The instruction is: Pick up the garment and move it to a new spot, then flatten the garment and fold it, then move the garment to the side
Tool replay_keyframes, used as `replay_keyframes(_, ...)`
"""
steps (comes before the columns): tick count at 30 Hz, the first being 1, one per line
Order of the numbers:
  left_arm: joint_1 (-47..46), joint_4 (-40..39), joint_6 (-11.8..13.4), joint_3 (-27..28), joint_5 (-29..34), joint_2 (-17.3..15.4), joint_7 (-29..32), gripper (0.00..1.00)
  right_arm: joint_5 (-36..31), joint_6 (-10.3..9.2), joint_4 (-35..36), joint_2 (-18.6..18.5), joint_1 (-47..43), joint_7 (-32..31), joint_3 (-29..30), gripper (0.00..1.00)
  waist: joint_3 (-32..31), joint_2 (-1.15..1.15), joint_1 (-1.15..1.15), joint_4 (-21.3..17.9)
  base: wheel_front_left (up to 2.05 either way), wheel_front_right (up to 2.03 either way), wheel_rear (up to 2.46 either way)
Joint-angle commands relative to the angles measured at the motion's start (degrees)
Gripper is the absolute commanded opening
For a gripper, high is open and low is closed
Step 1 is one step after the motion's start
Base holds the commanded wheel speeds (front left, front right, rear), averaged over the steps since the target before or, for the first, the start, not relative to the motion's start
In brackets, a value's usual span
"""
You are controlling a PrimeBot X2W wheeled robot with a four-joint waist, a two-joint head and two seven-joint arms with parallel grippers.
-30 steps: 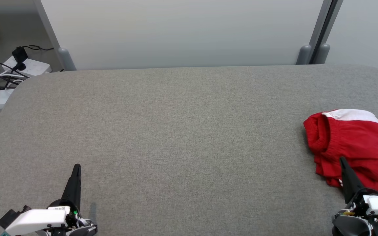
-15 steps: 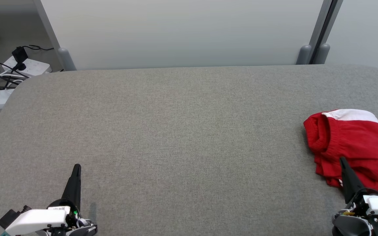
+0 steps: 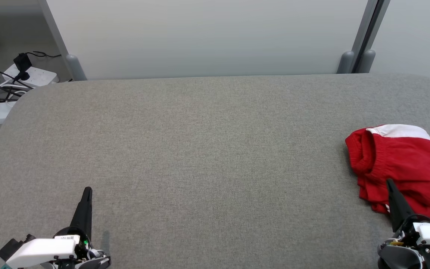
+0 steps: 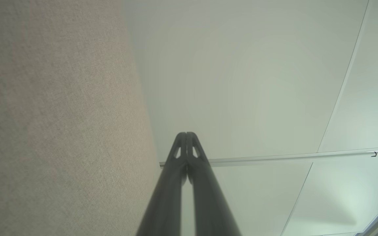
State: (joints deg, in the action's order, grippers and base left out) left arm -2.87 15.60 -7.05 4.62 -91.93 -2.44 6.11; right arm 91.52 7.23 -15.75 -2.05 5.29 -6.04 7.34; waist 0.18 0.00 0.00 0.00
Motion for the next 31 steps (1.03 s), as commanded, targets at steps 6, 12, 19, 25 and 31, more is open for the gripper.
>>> replay_keyframes(6, -3.3, -1.6, -0.4, 1.9, -0.2, -0.4, 0.4, 0.00, 0.7, 0.25, 1.7, -0.8, 0.9, -0.4, -0.8, 0.00, 0.0, 0.00, 0.00, 0.0, 0.00, 0.00, 0.00)
replay_keyframes(12, -3.3, -1.6, -0.4, 1.9, -0.2, -0.4, 0.4, 0.00, 0.7, 0.25, 1.7, -0.8, 0.9, -0.4, -0.8, 0.00, 0.0, 0.00, 0.00, 0.0, 0.00, 0.00, 0.00)
replay_keyframes(19, -3.3, -1.6, -0.4, 1.9, -0.2, -0.4, 0.4, 0.00, 0.7, 0.25, 1.7, -0.8, 0.9, -0.4, -0.8, 0.00, 0.0, 0.00, 0.00, 0.0, 0.00, 0.00, 0.00)
replay_keyframes(25, -3.3, -1.6, -0.4, 1.9, -0.2, -0.4, 0.4, 0.00, 0.7, 0.25, 1.7, -0.8, 0.9, -0.4, -0.8, 0.00, 0.0, 0.00, 0.00, 0.0, 0.00, 0.00, 0.00)
replay_keyframes(31, -3.3, -1.6, -0.4, 1.9, -0.2, -0.4, 0.4, 0.00, 0.7, 0.25, 1.7, -0.8, 0.9, -0.4, -0.8, 0.00, 0.0, 0.00, 0.00, 0.0, 0.00, 0.00, 0.00)
